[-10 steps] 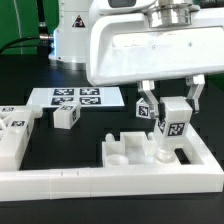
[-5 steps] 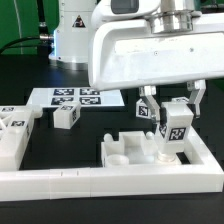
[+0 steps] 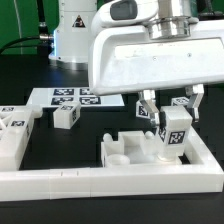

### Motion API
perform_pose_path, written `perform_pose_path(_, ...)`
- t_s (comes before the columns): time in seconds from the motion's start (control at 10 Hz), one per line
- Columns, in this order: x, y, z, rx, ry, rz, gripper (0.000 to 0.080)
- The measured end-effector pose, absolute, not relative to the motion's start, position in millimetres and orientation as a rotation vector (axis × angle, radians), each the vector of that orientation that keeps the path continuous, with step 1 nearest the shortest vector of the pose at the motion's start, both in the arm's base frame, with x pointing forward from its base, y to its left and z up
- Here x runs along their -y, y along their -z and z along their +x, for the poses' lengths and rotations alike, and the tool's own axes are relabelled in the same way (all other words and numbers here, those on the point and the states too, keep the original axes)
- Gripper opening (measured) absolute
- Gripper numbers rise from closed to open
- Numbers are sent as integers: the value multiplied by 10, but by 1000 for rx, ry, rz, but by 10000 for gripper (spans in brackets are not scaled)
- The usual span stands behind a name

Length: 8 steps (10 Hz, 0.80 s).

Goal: Assemble chair

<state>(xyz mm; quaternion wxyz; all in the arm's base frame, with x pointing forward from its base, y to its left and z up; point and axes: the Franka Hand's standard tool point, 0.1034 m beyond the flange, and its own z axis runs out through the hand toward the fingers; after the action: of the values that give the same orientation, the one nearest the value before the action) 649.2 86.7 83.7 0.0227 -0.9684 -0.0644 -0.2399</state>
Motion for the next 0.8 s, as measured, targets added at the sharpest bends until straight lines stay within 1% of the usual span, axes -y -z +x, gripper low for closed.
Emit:
perform_pose_path(0.2,-868,-841,6487,201,766,-2994,291)
perform_pose_path(0.3,-868,-841,6487,201,766,-2994,348)
perform_pose_path(0.4,-868,-841,6487,201,766,-2994,490)
perform_pose_path(0.5,-868,-841,6487,202,766,-2994,490)
perform_pose_path(0.6,-868,-841,6487,202,766,-2994,595)
perform_pose_path(0.7,-866,-841,6487,202,766,-2995,639)
perform_pose_path(0.8,-841,-842,6489,208,763,-2998,647)
